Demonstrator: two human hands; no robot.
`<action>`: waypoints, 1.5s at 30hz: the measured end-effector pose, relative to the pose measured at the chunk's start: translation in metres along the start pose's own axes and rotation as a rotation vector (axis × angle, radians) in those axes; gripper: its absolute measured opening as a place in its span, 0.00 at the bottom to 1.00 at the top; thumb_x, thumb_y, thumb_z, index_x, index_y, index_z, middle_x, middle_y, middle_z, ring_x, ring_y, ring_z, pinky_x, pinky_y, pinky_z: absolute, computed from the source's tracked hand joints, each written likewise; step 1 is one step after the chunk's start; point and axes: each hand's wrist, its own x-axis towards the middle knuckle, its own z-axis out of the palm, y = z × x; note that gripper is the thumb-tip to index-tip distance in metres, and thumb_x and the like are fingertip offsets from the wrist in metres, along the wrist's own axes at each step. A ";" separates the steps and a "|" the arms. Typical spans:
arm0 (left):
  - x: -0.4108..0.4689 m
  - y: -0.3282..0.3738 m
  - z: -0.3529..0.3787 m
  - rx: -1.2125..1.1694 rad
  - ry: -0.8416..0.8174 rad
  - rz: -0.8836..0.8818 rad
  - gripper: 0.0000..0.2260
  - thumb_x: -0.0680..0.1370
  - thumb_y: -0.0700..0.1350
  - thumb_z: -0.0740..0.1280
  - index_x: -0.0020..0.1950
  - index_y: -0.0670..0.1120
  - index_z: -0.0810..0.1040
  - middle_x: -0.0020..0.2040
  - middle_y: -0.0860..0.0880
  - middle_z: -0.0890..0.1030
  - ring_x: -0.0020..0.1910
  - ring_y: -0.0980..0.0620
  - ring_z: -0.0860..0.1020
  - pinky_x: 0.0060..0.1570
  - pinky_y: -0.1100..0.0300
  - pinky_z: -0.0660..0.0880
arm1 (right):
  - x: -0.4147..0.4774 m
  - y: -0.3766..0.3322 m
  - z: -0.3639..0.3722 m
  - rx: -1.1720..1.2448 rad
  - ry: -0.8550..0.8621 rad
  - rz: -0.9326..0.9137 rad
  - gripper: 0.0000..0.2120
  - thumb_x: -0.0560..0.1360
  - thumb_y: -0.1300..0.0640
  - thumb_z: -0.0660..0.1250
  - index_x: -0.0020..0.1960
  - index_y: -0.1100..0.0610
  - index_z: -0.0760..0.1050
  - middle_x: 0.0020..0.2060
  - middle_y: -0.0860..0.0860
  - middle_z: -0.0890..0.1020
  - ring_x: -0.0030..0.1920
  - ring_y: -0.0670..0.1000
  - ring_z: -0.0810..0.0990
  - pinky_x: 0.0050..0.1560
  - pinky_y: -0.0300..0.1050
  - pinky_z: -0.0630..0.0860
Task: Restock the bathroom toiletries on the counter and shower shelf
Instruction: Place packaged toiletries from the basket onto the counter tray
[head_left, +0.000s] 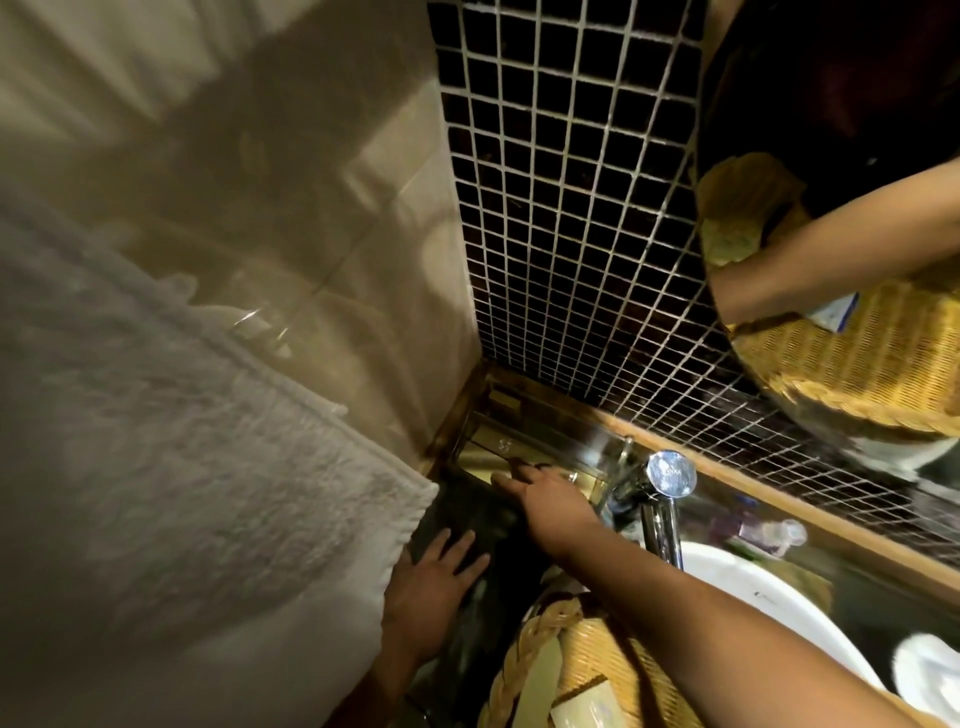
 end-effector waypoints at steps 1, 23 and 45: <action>0.000 0.000 0.000 0.010 -0.012 0.004 0.34 0.80 0.49 0.62 0.80 0.61 0.47 0.81 0.52 0.41 0.79 0.45 0.42 0.73 0.36 0.47 | -0.002 0.002 0.001 0.017 -0.016 0.000 0.37 0.76 0.54 0.69 0.78 0.40 0.54 0.78 0.50 0.60 0.77 0.58 0.60 0.72 0.56 0.63; -0.042 0.048 -0.080 0.052 0.240 -0.019 0.35 0.79 0.51 0.63 0.80 0.60 0.47 0.82 0.50 0.45 0.79 0.44 0.44 0.74 0.38 0.48 | -0.131 -0.007 -0.068 0.101 0.199 0.073 0.38 0.75 0.47 0.69 0.79 0.52 0.56 0.78 0.51 0.58 0.77 0.56 0.57 0.75 0.51 0.57; -0.093 0.154 -0.068 0.253 0.455 0.317 0.28 0.79 0.54 0.59 0.79 0.58 0.55 0.80 0.49 0.56 0.79 0.45 0.52 0.74 0.39 0.50 | -0.294 0.018 -0.021 -0.076 0.246 0.220 0.38 0.79 0.40 0.58 0.82 0.52 0.47 0.81 0.51 0.46 0.80 0.53 0.43 0.77 0.51 0.45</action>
